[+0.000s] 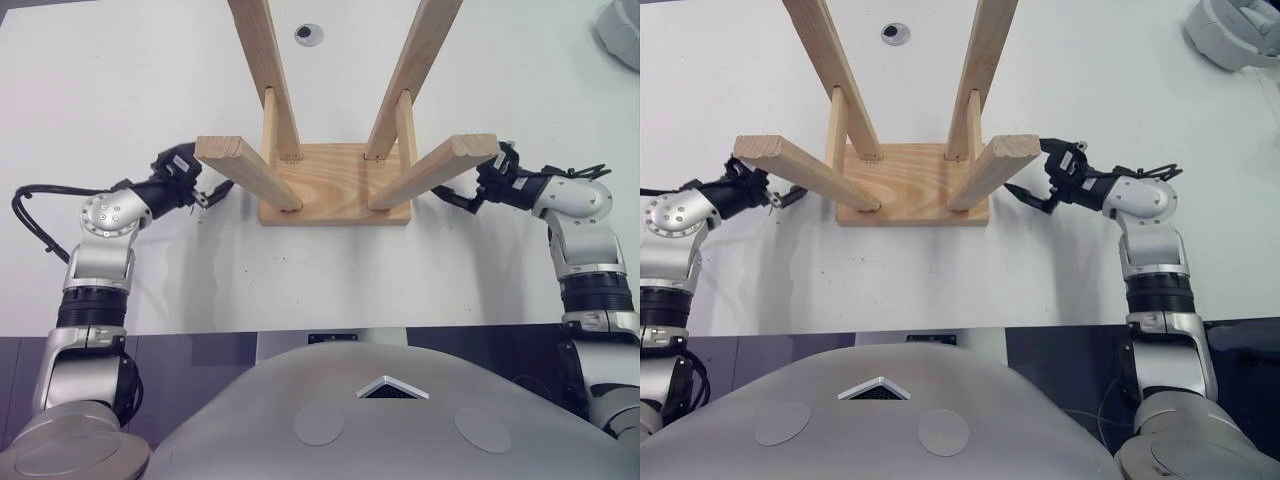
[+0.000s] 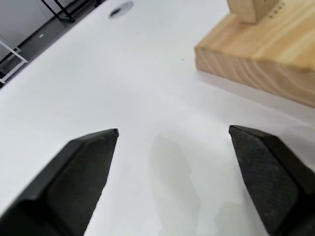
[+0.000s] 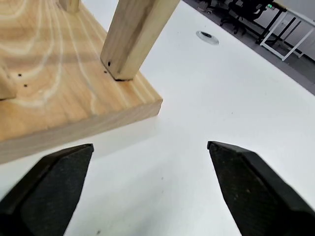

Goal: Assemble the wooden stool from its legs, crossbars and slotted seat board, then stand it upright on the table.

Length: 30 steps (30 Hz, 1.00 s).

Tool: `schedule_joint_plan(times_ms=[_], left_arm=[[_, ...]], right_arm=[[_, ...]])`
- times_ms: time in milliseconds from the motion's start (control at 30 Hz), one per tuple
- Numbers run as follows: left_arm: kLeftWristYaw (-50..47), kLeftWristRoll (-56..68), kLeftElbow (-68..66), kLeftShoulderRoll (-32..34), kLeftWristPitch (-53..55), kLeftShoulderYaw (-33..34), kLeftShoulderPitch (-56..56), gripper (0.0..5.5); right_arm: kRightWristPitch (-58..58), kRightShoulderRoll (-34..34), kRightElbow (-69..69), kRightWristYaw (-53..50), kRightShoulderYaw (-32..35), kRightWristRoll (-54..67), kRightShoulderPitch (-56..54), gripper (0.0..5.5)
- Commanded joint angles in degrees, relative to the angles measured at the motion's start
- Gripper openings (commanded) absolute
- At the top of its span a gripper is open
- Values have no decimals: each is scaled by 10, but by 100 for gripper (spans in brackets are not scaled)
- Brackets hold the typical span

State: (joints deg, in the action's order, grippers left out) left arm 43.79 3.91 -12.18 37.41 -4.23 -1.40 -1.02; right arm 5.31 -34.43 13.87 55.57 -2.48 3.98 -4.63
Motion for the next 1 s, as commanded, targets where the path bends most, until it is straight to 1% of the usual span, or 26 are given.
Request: schedule_joint_plan(times_ms=[33,100,233,333,433,500,633,767,900,1000], left_arm=[[21,-3,71,12,44,-21,-58,415],[20,-4,87,10,62,-26,-68,415],[12,-4,115,-3,90,-40,-74,415],[5,-5,122,-12,100,-47,-74,415],[8,3,149,-20,111,-57,-81,415],[10,8,170,-23,120,-60,-84,415],[10,57,230,-32,167,-32,-72,415],[5,103,258,-44,221,6,-56,415],[4,131,296,-52,264,19,-70,415],[6,132,321,-49,282,17,-82,415]], right_arm=[[-39,-4,-60,-29,-23,-31,32,433],[-57,4,-80,-46,-35,-40,36,433],[-112,13,-154,-46,-61,-30,53,433],[-126,11,-169,-51,-65,-33,57,433],[-155,14,-174,-80,-59,-48,47,433],[-181,21,-189,-93,-52,-37,41,433],[-247,28,-274,-72,-35,34,53,433],[-299,7,-329,-48,-27,72,63,433],[-326,-23,-345,-32,-31,71,67,433],[-331,-28,-346,-33,-30,72,64,433]])
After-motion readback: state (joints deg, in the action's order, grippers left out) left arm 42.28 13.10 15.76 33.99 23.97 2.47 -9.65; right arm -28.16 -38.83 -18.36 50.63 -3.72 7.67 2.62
